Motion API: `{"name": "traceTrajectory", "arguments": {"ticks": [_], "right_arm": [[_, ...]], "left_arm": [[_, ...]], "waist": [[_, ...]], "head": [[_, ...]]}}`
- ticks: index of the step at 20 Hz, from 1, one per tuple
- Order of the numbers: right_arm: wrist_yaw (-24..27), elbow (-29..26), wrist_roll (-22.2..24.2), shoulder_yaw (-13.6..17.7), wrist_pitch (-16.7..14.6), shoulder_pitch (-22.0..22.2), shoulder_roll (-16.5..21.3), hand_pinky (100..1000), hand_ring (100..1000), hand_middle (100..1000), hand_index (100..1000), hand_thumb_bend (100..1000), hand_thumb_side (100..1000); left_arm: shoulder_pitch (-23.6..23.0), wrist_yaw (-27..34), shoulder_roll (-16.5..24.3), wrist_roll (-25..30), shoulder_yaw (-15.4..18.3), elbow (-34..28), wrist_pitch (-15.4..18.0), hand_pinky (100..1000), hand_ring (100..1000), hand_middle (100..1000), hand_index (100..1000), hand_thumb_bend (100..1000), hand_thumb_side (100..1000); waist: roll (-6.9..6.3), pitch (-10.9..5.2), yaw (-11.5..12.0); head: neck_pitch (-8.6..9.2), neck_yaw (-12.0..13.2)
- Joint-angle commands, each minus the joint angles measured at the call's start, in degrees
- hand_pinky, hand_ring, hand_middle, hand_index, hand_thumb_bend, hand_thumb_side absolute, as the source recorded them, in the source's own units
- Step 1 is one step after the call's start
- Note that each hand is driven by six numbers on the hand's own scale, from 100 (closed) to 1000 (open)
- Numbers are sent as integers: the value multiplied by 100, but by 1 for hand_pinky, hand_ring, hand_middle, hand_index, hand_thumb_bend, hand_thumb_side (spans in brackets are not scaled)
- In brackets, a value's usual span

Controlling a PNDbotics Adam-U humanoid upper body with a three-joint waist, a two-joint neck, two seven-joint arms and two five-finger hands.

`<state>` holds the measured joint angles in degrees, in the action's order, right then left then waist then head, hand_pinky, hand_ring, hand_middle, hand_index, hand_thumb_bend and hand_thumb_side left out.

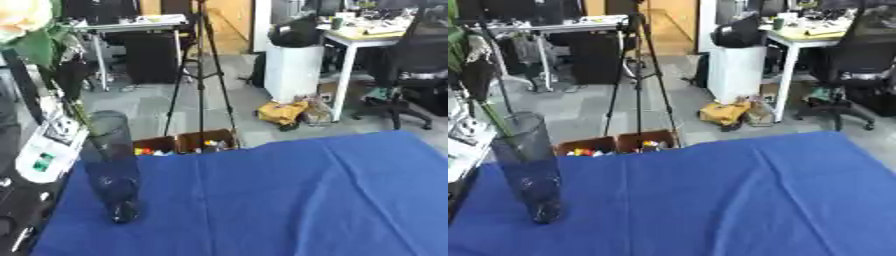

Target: Arrange flowers into the vase.

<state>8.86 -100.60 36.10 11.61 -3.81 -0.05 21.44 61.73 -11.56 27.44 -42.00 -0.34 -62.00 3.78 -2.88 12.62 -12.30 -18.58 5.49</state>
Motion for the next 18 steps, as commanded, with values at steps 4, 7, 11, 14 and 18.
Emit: {"name": "traceTrajectory", "arguments": {"ticks": [4,7,11,14,18], "right_arm": [[-29,-39,-2,46,16,-54,85,986,1000,592,1000,163,486],[-32,-26,0,51,22,-51,90,986,1000,592,1000,162,486],[-29,-17,2,56,27,-51,92,986,1000,591,1000,162,486],[-34,-12,0,62,27,-46,92,987,1000,591,1000,163,487],[-36,-10,2,65,26,-43,90,987,1000,591,1000,162,487]], "left_arm": [[112,-139,65,500,-25,-22,-155,100,169,178,346,100,274],[99,-211,51,797,-150,60,-333,140,221,228,391,100,275],[89,-342,59,1218,-166,80,-511,213,271,276,428,100,353],[84,-417,71,1545,-69,36,-579,255,312,316,452,100,407],[75,-472,73,1803,49,-38,-611,309,357,363,506,226,502]], "waist": [[-59,-14,-1],[-67,-31,-3],[-70,-44,16],[-66,-49,26],[-59,-53,30]], "head": [[68,-12],[73,-14],[76,-29],[74,-36],[73,-43]]}}
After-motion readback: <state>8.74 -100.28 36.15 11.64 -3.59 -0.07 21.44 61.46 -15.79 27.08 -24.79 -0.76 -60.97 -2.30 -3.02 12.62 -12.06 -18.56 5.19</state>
